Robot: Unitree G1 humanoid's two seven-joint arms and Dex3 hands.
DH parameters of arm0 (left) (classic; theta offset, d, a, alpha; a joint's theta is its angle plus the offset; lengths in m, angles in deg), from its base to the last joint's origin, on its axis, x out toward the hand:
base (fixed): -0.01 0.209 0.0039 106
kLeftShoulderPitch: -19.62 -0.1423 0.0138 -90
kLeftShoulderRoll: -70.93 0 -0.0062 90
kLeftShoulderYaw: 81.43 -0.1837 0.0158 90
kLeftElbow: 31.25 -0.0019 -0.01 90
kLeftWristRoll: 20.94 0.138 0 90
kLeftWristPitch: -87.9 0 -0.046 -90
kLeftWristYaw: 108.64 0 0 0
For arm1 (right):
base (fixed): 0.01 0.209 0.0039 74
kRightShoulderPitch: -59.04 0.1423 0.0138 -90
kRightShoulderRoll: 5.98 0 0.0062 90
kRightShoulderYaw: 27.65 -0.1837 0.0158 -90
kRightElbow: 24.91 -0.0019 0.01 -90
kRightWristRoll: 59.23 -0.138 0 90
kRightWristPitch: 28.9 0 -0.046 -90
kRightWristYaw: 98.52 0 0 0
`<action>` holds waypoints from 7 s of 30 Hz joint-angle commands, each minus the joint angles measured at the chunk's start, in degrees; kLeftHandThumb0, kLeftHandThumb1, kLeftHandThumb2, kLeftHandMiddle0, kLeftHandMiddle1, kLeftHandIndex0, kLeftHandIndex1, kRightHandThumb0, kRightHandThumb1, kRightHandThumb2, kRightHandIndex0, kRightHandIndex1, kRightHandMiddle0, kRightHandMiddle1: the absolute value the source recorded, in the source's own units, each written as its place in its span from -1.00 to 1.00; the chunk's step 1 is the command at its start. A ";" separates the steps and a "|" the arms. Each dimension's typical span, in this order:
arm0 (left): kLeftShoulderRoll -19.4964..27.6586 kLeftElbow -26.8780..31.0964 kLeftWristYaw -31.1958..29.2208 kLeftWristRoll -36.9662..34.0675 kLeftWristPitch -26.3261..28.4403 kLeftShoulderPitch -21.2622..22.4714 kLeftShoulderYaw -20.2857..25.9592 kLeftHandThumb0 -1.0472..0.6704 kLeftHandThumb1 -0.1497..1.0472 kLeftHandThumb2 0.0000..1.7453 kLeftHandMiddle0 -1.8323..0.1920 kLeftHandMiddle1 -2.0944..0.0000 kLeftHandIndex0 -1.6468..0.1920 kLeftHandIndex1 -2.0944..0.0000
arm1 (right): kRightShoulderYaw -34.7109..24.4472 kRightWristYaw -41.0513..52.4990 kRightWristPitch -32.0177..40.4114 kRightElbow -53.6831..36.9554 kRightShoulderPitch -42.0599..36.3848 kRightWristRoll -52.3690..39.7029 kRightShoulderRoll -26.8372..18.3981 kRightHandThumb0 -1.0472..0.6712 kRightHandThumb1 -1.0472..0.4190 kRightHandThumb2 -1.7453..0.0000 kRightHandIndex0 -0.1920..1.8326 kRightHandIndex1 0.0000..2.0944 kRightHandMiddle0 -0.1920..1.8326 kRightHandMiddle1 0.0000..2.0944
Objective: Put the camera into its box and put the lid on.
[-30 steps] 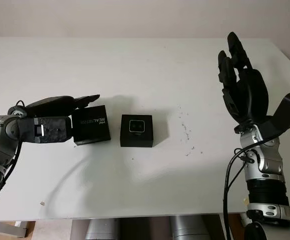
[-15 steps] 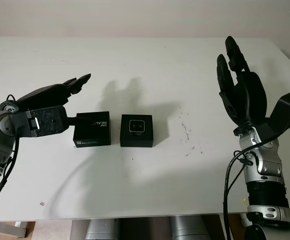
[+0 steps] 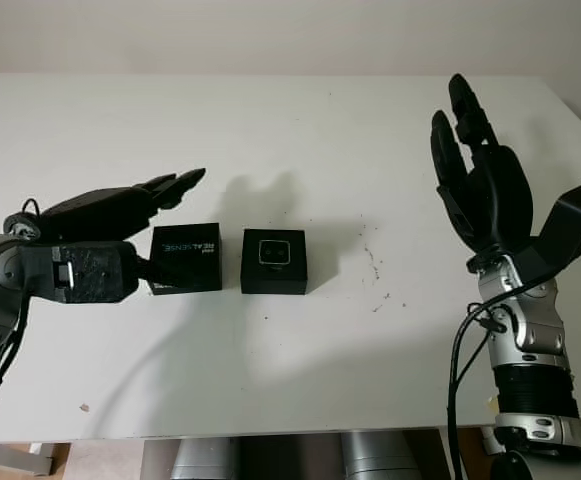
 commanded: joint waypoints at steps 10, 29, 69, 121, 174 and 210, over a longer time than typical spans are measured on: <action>0.44 2.68 1.56 5.26 -0.75 -1.20 -0.90 -0.97 0.91 -0.94 0.87 0.93 0.91 0.94 | -0.16 0.51 0.02 -0.42 -0.14 -0.38 -0.27 -0.46 -1.00 0.60 -0.88 -0.95 -0.84 -0.95; -1.27 -4.84 7.79 12.51 -2.69 2.32 -4.05 -0.87 0.89 -0.94 0.80 0.93 0.86 0.93 | 0.07 -0.44 0.51 -1.14 -0.02 0.01 0.06 -0.46 -1.00 0.59 -0.86 -0.95 -0.83 -0.95; -1.83 -5.50 19.51 23.83 -5.97 -1.03 -7.91 -0.36 0.57 -0.93 0.21 0.84 0.28 0.84 | -0.07 -0.44 -0.50 -0.99 -0.28 -0.16 0.02 -0.48 -1.00 0.63 -0.85 -0.94 -0.81 -0.94; -6.96 12.66 1.42 11.35 31.12 12.03 -6.85 -0.03 0.92 -0.94 0.43 -0.77 0.49 -0.63 | 2.50 -2.32 -1.08 -2.64 -2.16 1.25 3.05 -0.50 -1.00 0.67 -0.80 -0.94 -0.77 -0.94; -20.44 0.78 2.25 9.55 33.68 19.61 -10.69 0.04 1.00 -0.93 0.52 -0.89 0.65 -0.68 | 3.28 -5.90 -3.55 -4.92 -5.48 2.29 6.01 -0.55 -1.00 0.70 -0.82 -0.94 -0.78 -0.94; -21.70 -4.30 -0.57 8.33 28.85 22.26 -13.92 0.02 0.97 -0.94 0.55 -0.74 0.61 -0.63 | 3.08 -7.07 -3.32 -5.39 -6.00 1.18 7.35 -0.55 -1.00 0.72 -0.84 -0.95 -0.78 -0.95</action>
